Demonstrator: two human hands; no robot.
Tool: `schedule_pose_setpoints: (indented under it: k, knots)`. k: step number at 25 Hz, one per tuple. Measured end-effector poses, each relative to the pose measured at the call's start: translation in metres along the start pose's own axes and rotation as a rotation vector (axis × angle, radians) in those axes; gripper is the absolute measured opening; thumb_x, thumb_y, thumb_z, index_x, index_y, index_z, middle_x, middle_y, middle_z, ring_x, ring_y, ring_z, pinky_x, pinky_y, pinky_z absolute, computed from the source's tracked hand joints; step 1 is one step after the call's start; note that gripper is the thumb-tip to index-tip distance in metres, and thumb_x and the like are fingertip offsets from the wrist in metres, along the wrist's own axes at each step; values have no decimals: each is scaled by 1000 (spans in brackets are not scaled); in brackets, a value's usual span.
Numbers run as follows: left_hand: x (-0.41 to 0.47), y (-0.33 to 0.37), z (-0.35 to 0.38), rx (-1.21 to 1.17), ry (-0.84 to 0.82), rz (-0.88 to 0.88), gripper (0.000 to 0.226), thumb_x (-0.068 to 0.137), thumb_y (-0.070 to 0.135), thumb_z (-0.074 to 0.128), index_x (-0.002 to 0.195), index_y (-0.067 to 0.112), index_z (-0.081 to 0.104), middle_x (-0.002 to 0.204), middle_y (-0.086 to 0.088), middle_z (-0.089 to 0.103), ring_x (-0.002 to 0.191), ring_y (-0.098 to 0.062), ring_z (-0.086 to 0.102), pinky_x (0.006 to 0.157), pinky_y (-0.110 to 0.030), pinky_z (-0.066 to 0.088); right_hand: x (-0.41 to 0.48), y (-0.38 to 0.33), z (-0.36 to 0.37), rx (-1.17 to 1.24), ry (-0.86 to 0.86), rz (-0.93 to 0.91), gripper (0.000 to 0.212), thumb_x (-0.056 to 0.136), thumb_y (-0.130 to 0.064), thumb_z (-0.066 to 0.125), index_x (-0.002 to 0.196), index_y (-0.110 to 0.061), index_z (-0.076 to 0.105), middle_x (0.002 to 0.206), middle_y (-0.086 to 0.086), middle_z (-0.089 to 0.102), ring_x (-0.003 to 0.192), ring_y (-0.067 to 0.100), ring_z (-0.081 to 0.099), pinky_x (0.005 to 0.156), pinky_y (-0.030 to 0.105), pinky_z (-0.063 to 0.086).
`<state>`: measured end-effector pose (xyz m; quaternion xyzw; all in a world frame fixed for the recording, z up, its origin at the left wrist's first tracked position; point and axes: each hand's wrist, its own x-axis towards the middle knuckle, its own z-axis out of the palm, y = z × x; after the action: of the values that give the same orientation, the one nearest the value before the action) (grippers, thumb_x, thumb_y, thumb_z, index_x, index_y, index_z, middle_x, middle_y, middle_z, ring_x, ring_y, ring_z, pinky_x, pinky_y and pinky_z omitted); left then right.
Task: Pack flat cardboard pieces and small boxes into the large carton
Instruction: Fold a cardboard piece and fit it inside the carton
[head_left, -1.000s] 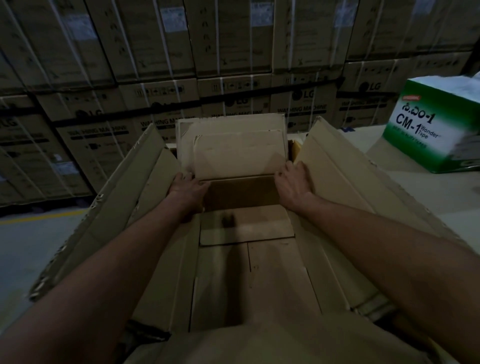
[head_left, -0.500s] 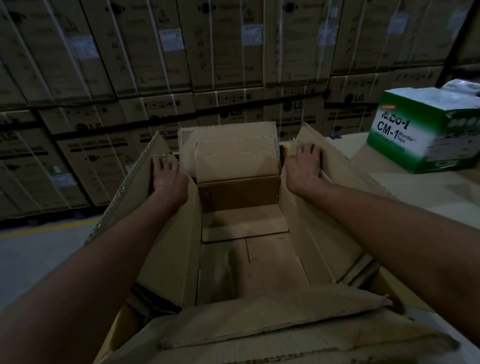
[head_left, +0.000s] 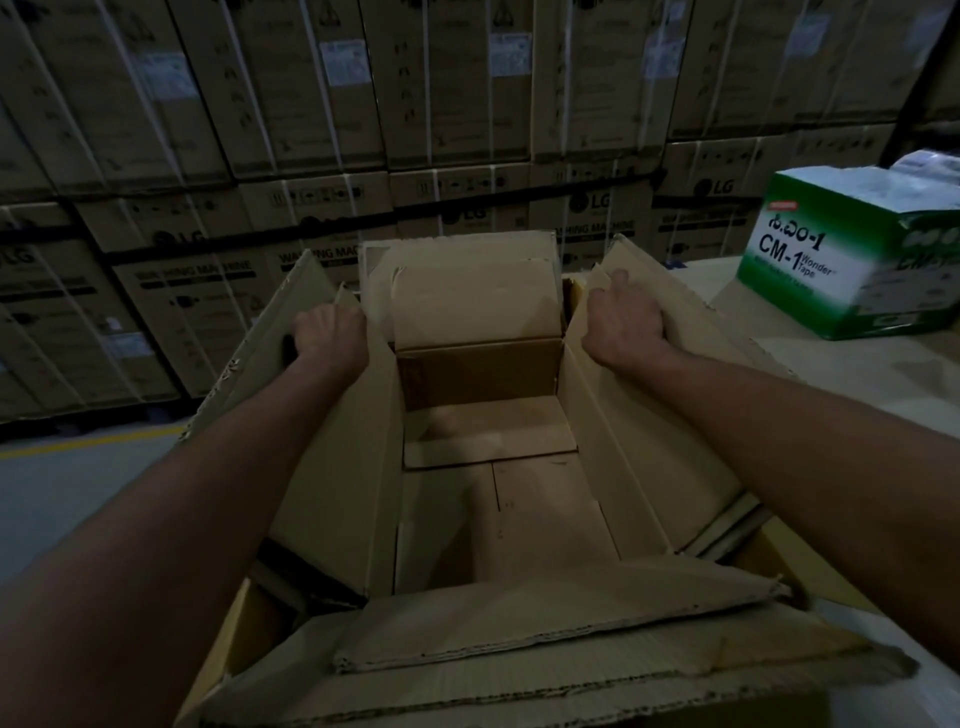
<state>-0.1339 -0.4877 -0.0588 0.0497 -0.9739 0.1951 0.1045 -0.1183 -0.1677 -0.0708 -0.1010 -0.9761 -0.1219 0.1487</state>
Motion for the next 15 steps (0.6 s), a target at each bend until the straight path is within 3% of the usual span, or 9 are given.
schedule_pose_setpoints:
  k: [5, 9, 11, 13, 15]
  knots:
    - [14, 1, 5, 131, -52, 77, 25, 105, 30, 51, 122, 16, 63, 116, -8, 65, 106, -23, 63, 83, -36, 44, 5, -5, 17, -118, 12, -1, 35, 96, -26, 56, 124, -8, 62, 140, 19, 44, 104, 30, 57, 76, 40, 54]
    - [9, -6, 10, 167, -39, 80, 33, 106, 36, 45, 128, 17, 59, 118, -9, 62, 106, -22, 60, 83, -35, 44, 1, -3, 15, -268, 27, -68, 37, 96, -31, 49, 125, -13, 63, 136, 16, 47, 114, 29, 47, 89, 42, 43]
    - [1, -4, 5, 120, -33, 79, 35, 105, 37, 45, 132, 17, 57, 125, -12, 58, 111, -25, 57, 86, -37, 44, -6, -1, 12, -387, 36, -81, 40, 94, -34, 50, 127, -16, 63, 146, 17, 42, 128, 31, 38, 100, 46, 36]
    - [-10, 2, -2, 164, -9, 85, 39, 102, 39, 50, 135, 20, 55, 135, -13, 51, 120, -27, 52, 94, -40, 43, -13, -4, 10, -352, 68, -123, 40, 92, -35, 57, 127, -16, 64, 154, 17, 35, 140, 33, 32, 108, 49, 30]
    - [-19, 7, -11, 262, 33, 129, 45, 97, 40, 54, 139, 23, 54, 147, -12, 43, 130, -27, 44, 103, -42, 38, -22, -9, 5, -280, 109, -240, 42, 89, -36, 61, 126, -17, 65, 146, 15, 44, 136, 32, 37, 108, 50, 31]
